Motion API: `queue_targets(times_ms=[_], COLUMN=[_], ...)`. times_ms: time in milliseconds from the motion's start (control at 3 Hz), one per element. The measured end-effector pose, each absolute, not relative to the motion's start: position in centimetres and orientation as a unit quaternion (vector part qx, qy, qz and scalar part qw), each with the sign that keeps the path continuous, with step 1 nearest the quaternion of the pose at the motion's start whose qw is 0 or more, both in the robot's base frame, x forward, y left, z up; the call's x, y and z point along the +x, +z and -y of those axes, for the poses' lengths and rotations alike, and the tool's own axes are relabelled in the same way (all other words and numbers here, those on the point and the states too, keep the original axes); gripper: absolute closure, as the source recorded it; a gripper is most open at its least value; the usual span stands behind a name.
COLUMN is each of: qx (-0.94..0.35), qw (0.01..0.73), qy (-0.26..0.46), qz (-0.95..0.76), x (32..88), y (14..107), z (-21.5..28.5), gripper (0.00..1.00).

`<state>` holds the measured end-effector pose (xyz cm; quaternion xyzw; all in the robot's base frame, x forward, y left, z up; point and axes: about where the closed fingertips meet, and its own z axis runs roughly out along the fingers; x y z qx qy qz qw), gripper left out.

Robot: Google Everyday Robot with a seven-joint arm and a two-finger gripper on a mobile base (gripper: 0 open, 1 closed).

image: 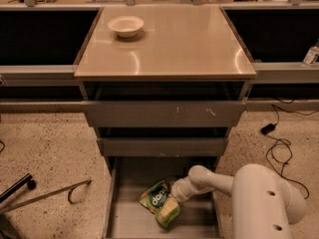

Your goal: Pick green rice chip bag from bottom drawer and place on counter

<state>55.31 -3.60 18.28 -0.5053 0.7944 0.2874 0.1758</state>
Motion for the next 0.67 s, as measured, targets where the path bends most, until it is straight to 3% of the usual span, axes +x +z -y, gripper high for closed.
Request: queue_targets(times_ms=[333, 667], qx=[-0.507, -0.505], qw=[0.152, 0.153], qy=[0.299, 0.298], qz=[-0.794, -0.795], x=[54.62, 54.75], y=[14.70, 14.45], z=[3.12, 3.16], gripper=[0.00, 0.19])
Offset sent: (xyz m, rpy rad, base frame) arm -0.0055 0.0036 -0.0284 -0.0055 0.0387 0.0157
